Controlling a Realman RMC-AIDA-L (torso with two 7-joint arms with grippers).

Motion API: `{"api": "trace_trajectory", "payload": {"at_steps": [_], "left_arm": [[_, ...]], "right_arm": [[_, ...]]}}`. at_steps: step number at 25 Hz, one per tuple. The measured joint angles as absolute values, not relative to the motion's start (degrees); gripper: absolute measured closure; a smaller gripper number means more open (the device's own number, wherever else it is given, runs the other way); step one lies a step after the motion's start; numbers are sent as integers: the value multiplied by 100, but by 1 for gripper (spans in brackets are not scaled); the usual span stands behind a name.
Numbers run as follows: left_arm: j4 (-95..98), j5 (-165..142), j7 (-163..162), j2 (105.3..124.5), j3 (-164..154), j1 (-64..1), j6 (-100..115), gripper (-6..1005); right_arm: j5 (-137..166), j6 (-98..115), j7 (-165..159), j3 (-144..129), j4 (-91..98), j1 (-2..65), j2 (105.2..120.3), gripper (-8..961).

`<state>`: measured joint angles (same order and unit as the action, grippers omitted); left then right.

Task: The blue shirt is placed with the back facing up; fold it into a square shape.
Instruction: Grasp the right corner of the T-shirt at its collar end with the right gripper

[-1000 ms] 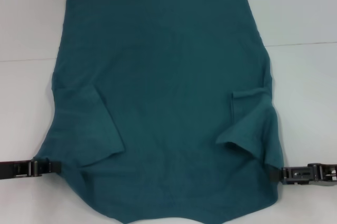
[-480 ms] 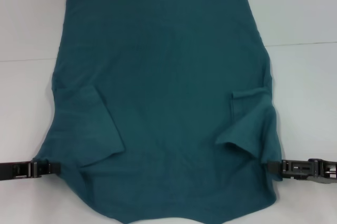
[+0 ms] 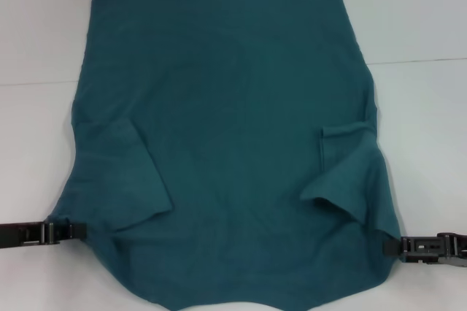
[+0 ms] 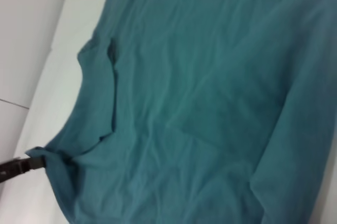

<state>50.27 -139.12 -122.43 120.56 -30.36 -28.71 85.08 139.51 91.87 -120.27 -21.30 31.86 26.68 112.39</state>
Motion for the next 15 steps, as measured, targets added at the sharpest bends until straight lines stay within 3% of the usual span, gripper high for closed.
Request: {"api": "trace_trajectory", "payload": {"at_steps": [15], "left_arm": [[5028, -13894, -12237, 12057, -3032, -2874, 8508, 997]], "right_arm": [[13992, 9055, -12062, -2310, 3020, 2788, 11341, 126]]}}
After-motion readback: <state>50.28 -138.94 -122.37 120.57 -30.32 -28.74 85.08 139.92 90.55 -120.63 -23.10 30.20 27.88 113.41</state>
